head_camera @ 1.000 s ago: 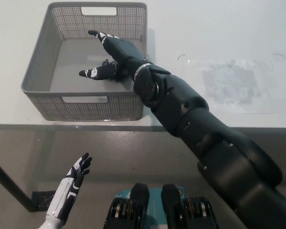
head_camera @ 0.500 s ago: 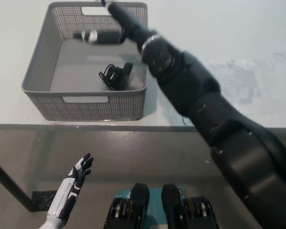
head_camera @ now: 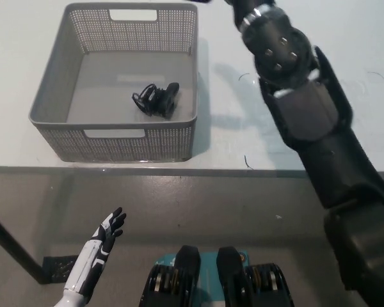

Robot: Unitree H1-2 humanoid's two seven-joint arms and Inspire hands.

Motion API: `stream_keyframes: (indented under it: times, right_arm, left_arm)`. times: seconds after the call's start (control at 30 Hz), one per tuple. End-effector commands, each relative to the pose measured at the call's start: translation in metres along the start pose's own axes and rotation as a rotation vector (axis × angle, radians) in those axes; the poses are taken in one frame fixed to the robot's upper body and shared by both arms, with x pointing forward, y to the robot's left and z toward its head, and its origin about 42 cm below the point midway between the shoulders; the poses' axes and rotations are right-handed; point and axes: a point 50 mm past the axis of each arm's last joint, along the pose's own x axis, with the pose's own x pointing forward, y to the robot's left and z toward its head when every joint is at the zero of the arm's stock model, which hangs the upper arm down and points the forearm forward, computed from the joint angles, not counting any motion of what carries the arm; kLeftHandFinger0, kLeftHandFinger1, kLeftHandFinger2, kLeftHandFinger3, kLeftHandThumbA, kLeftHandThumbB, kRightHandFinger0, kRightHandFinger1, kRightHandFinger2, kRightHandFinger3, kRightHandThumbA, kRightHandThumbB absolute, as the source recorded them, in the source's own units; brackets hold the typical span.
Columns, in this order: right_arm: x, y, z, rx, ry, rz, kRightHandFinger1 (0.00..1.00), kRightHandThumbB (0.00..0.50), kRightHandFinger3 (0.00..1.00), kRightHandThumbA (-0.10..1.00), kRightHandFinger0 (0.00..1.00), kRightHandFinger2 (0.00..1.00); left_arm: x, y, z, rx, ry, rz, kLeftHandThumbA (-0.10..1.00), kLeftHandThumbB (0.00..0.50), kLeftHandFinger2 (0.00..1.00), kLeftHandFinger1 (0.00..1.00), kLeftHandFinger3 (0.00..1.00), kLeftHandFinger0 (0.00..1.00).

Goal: Use the right hand to pick up a webcam and put it into a container on the left side

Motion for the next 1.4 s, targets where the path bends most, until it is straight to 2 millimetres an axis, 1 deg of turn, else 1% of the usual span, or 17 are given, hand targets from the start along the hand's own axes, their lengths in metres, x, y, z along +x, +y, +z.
stream_keyframes:
  times: [0.0, 0.13, 0.23, 0.27, 0.43, 0.57, 0.6, 0.77, 0.8, 0.87, 0.93, 1.03, 1.1, 1.13, 1.17, 1.27, 1.37]
  right_arm:
    - [-0.071, -0.098, 0.097, 0.043, -0.345, -0.101, 1.0, 0.408, 1.0, 1.0, 1.0, 1.0]
    - [-0.14, -0.091, 0.088, 0.058, -0.375, -0.112, 1.0, 0.375, 1.0, 1.0, 1.0, 1.0]
    - [-0.183, -0.078, 0.075, 0.058, -0.35, -0.121, 1.0, 0.408, 1.0, 1.0, 1.0, 1.0]
    - [-0.207, -0.068, 0.068, 0.086, -0.325, -0.13, 1.0, 0.409, 1.0, 1.0, 1.0, 1.0]
    - [-0.253, -0.041, 0.037, 0.238, -0.21, -0.124, 1.0, 0.423, 1.0, 1.0, 1.0, 1.0]
    - [-0.287, -0.019, 0.011, 0.299, -0.11, -0.122, 1.0, 0.381, 1.0, 1.0, 1.0, 1.0]
    - [-0.303, -0.007, 0.0, 0.34, -0.06, -0.118, 1.0, 0.366, 1.0, 1.0, 1.0, 1.0]
    - [-0.354, 0.031, -0.035, 0.414, 0.139, -0.155, 1.0, 0.355, 1.0, 1.0, 1.0, 1.0]
    - [-0.37, 0.045, -0.042, 0.447, 0.204, -0.17, 1.0, 0.32, 1.0, 1.0, 1.0, 1.0]
    - [-0.386, 0.06, -0.05, 0.463, 0.26, -0.186, 1.0, 0.293, 1.0, 1.0, 1.0, 1.0]
    - [-0.4, 0.071, -0.058, 0.511, 0.29, -0.196, 1.0, 0.24, 1.0, 1.0, 1.0, 1.0]
    - [-0.415, 0.09, -0.065, 0.569, 0.349, -0.231, 1.0, 0.234, 1.0, 1.0, 1.0, 1.0]
    - [-0.424, 0.098, -0.07, 0.578, 0.367, -0.219, 1.0, 0.209, 1.0, 1.0, 1.0, 1.0]
    - [-0.43, 0.104, -0.074, 0.581, 0.395, -0.228, 1.0, 0.252, 1.0, 1.0, 1.0, 1.0]
    - [-0.431, 0.106, -0.076, 0.583, 0.407, -0.235, 1.0, 0.256, 1.0, 1.0, 1.0, 1.0]
    - [-0.438, 0.111, -0.093, 0.589, 0.449, -0.26, 1.0, 0.19, 1.0, 1.0, 1.0, 1.0]
    - [-0.442, 0.113, -0.101, 0.605, 0.478, -0.279, 1.0, 0.169, 1.0, 1.0, 1.0, 1.0]
  left_arm:
    - [0.005, 0.017, 0.014, 0.047, -0.063, -0.011, 1.0, 0.225, 1.0, 1.0, 1.0, 1.0]
    - [0.004, 0.017, 0.013, 0.052, -0.06, -0.011, 1.0, 0.215, 1.0, 1.0, 1.0, 1.0]
    - [0.006, 0.017, 0.013, 0.04, -0.059, -0.009, 1.0, 0.235, 1.0, 1.0, 1.0, 1.0]
    - [0.003, 0.016, 0.012, 0.034, -0.052, -0.011, 1.0, 0.242, 1.0, 1.0, 1.0, 1.0]
    - [0.002, 0.014, 0.01, 0.024, -0.055, -0.002, 1.0, 0.235, 1.0, 1.0, 1.0, 1.0]
    - [0.001, 0.014, 0.01, 0.028, -0.054, -0.003, 1.0, 0.226, 1.0, 1.0, 1.0, 1.0]
    - [0.0, 0.013, 0.009, 0.021, -0.052, 0.002, 1.0, 0.225, 1.0, 1.0, 1.0, 1.0]
    - [-0.011, 0.01, 0.005, 0.025, -0.028, 0.002, 1.0, 0.24, 1.0, 1.0, 1.0, 1.0]
    - [-0.012, 0.011, 0.004, 0.033, -0.023, 0.002, 1.0, 0.246, 1.0, 1.0, 1.0, 1.0]
    - [-0.014, 0.011, 0.004, 0.034, -0.021, -0.001, 1.0, 0.233, 1.0, 1.0, 1.0, 1.0]
    - [-0.014, 0.012, 0.003, 0.037, -0.026, -0.004, 1.0, 0.225, 1.0, 1.0, 1.0, 1.0]
    - [-0.012, 0.013, 0.002, 0.047, -0.027, -0.011, 1.0, 0.213, 1.0, 1.0, 1.0, 1.0]
    - [-0.012, 0.012, 0.002, 0.051, -0.029, -0.012, 1.0, 0.213, 1.0, 1.0, 1.0, 1.0]
    - [-0.012, 0.012, 0.002, 0.05, -0.025, -0.008, 1.0, 0.222, 1.0, 1.0, 1.0, 1.0]
    - [-0.012, 0.012, 0.003, 0.049, -0.026, -0.005, 1.0, 0.222, 1.0, 1.0, 1.0, 1.0]
    - [-0.012, 0.014, 0.002, 0.053, -0.022, -0.003, 1.0, 0.213, 1.0, 1.0, 1.0, 1.0]
    - [-0.017, 0.015, 0.0, 0.061, -0.016, -0.002, 1.0, 0.215, 1.0, 1.0, 1.0, 1.0]
